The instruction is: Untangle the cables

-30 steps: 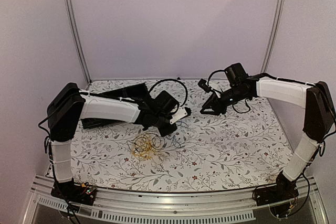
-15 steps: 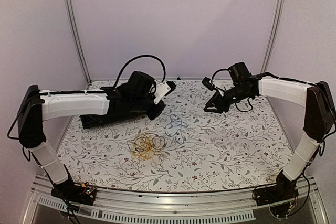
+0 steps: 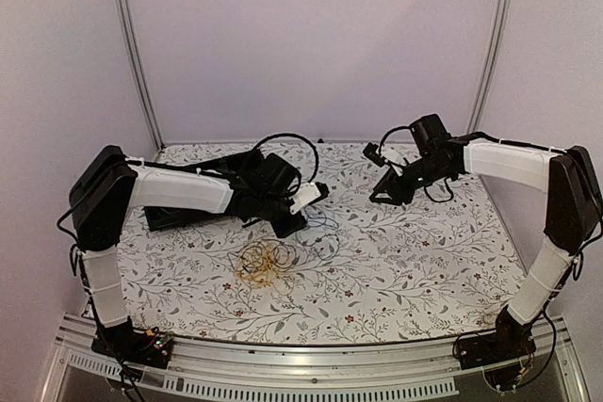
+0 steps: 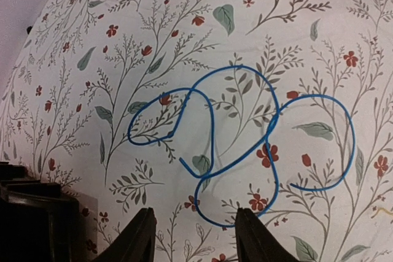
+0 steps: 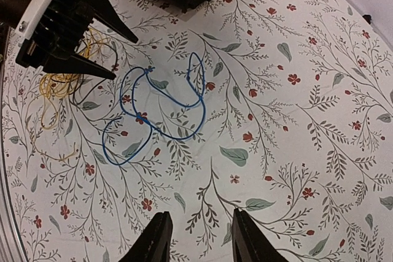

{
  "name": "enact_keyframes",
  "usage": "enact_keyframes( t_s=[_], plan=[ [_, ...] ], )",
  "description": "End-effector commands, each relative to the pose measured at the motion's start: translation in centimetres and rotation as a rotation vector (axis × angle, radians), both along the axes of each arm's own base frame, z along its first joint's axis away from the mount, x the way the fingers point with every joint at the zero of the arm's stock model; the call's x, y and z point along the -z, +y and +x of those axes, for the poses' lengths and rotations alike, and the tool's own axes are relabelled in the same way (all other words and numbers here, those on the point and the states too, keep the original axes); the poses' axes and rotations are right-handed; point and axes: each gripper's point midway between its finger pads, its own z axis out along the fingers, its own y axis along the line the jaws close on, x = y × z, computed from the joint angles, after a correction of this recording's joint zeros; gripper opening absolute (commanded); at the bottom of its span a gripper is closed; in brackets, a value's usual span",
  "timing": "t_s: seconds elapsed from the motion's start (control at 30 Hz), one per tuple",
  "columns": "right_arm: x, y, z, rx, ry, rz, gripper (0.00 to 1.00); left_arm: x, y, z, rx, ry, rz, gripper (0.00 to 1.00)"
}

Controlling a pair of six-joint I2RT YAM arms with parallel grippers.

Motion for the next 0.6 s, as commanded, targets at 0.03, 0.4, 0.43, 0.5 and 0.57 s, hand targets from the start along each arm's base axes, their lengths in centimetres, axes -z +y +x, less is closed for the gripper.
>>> enact_keyframes(
  t_s=[0.03, 0.4, 0.43, 0.5, 0.57],
  plan=[
    [2.0, -2.0, 1.3, 0.049, -0.027, -0.083, 0.37, -0.3, -2.6, 1.1, 0.071, -0.021, -0.006, 0.43],
    [3.1, -2.0, 1.2, 0.041, 0.003, -0.097, 0.37, 2.5, -4.6, 1.7, 0.111, 0.013, -0.01, 0.32],
    [3.1, -2.0, 1.1, 0.04, 0.004, -0.099, 0.37, 2.4, -4.7, 1.6, 0.118, 0.016, -0.017, 0.28],
    [3.1, -2.0, 1.2, 0.038, 0.002, -0.099, 0.37, 2.2, -4.9, 1.6, 0.124, 0.017, -0.028, 0.19],
    [3.2, -2.0, 1.1, 0.037, 0.007, -0.1, 0.37, 1.9, -4.9, 1.5, 0.125, 0.01, -0.036, 0.09]
  ],
)
